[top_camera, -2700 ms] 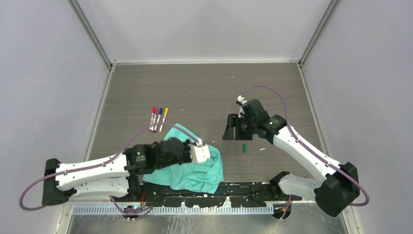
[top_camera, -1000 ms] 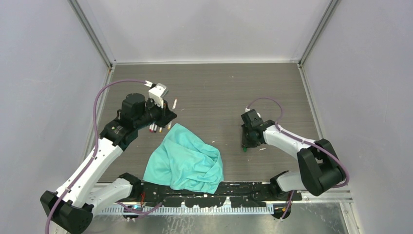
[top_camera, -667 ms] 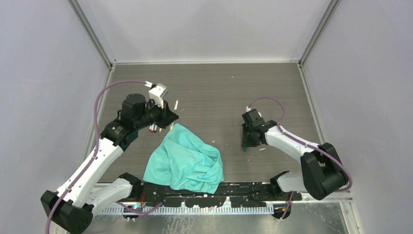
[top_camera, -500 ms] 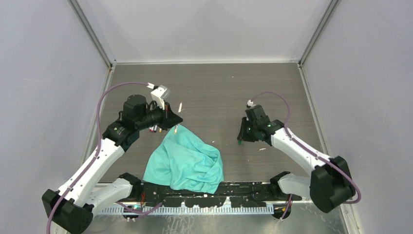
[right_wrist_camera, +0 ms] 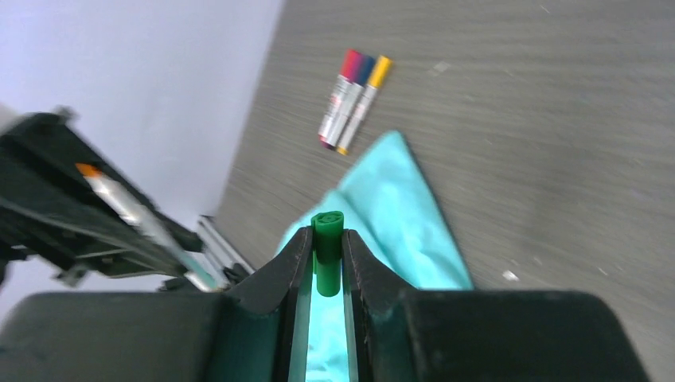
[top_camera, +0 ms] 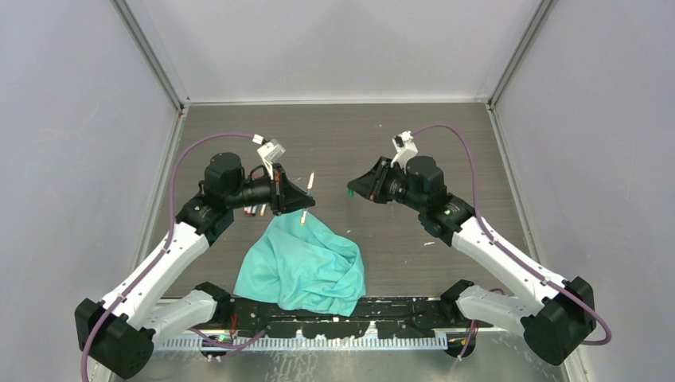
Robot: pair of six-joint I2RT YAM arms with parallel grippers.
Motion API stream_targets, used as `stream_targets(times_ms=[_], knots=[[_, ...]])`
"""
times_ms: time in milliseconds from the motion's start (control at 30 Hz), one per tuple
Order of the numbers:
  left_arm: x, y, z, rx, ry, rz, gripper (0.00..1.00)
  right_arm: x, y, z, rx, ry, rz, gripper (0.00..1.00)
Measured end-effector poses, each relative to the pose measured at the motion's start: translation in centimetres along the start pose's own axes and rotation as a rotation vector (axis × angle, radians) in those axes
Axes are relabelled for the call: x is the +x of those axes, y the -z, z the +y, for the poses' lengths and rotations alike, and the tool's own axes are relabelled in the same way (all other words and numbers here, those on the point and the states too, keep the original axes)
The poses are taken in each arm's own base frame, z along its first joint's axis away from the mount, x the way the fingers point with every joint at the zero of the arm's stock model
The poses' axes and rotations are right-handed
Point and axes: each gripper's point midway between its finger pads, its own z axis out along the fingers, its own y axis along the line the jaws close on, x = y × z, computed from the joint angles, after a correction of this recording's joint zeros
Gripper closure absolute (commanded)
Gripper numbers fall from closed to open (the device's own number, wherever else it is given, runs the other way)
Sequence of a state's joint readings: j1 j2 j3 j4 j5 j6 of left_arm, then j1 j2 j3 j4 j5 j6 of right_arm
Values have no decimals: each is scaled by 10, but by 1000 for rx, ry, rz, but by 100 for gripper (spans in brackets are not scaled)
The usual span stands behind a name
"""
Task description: Insert the pens into the pen caps
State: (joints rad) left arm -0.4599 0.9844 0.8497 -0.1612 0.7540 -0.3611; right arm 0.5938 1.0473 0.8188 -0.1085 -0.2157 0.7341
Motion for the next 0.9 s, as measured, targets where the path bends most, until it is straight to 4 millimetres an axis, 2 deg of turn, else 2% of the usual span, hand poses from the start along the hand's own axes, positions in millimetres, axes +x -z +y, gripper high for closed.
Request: stream_targets(times_ms=[233, 400, 667, 900], knots=[[-2, 0, -10, 59, -7, -3, 100, -30, 4, 74, -230, 34, -120, 99], [-3, 0, -13, 73, -12, -3, 100, -43, 4, 108, -334, 59, -169, 99], [-3, 0, -15, 88, -18, -3, 100, -42, -9, 135, -398, 88, -166, 99], [-3, 0, -15, 88, -18, -3, 100, -45, -10, 143, -415, 111, -181, 99]])
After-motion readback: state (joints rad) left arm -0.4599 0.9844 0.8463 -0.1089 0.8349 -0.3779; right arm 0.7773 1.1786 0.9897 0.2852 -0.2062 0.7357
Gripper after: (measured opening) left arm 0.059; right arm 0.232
